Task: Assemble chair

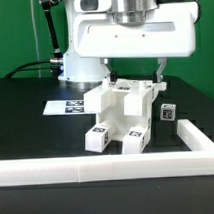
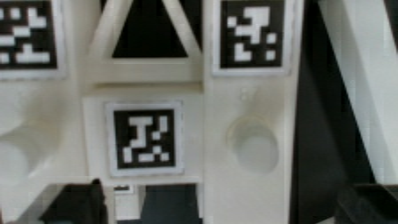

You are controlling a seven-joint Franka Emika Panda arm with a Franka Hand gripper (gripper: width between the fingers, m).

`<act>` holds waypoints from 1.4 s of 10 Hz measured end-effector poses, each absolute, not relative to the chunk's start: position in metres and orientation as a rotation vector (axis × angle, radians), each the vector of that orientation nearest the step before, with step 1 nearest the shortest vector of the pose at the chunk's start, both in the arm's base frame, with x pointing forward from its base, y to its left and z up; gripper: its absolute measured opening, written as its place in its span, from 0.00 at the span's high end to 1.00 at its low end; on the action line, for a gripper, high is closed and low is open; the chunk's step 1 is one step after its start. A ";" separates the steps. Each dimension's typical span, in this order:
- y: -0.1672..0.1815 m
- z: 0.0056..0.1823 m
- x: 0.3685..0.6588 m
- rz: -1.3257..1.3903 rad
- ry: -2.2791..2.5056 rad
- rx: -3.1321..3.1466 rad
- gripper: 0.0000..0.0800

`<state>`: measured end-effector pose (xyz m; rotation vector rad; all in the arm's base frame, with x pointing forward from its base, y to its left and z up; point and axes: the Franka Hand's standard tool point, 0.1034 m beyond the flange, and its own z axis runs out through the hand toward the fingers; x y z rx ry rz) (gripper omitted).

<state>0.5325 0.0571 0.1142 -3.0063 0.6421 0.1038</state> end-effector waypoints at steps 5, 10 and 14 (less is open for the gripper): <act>0.067 0.108 0.518 0.111 0.635 -3.012 0.19; 0.079 0.097 0.498 0.123 0.675 -3.011 0.19; 0.085 0.091 0.501 0.125 0.649 -3.023 0.19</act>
Offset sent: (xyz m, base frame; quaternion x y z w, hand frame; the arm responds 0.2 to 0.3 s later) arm 0.0000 0.0000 0.0000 0.0000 0.0000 0.0000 1.0000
